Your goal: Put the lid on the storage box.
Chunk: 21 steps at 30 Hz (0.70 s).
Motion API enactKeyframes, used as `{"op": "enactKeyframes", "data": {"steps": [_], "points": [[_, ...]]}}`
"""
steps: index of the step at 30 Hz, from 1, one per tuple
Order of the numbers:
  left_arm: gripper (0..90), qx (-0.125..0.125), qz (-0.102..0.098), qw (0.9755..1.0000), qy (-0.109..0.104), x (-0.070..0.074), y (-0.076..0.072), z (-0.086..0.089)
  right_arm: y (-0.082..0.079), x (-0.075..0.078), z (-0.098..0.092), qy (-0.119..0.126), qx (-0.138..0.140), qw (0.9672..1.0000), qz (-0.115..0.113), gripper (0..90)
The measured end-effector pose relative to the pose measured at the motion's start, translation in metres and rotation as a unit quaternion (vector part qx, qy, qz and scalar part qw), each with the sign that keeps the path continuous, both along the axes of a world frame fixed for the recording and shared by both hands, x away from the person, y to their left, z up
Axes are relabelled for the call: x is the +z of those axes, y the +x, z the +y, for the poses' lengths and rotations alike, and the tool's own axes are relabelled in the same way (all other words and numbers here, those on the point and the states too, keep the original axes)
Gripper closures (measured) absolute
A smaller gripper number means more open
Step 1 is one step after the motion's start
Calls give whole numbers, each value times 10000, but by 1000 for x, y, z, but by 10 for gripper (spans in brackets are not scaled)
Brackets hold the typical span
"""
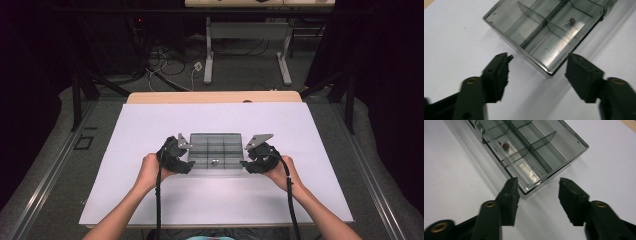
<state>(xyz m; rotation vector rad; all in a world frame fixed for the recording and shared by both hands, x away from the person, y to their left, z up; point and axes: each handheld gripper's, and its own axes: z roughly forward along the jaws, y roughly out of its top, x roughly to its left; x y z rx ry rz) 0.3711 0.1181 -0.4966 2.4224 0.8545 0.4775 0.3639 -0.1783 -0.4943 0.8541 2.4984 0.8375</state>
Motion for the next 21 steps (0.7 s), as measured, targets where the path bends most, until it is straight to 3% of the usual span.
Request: {"op": "enactKeyframes", "data": {"steps": [3, 8, 15, 21], "points": [[174, 113, 67, 9999, -85, 1, -1, 6, 1, -1, -3, 50, -21, 9999, 111, 376], [90, 210, 105, 9997, -114, 1, -4, 11, -1, -2, -9, 182, -121, 9991, 361, 261], [34, 307, 161, 9993, -125, 0, -15, 18, -3, -3, -13, 267, -68, 9981, 544, 154], [9, 352, 193, 9991, -137, 0, -23, 25, -7, 0, -15, 400, -46, 9976, 558, 89]]}}
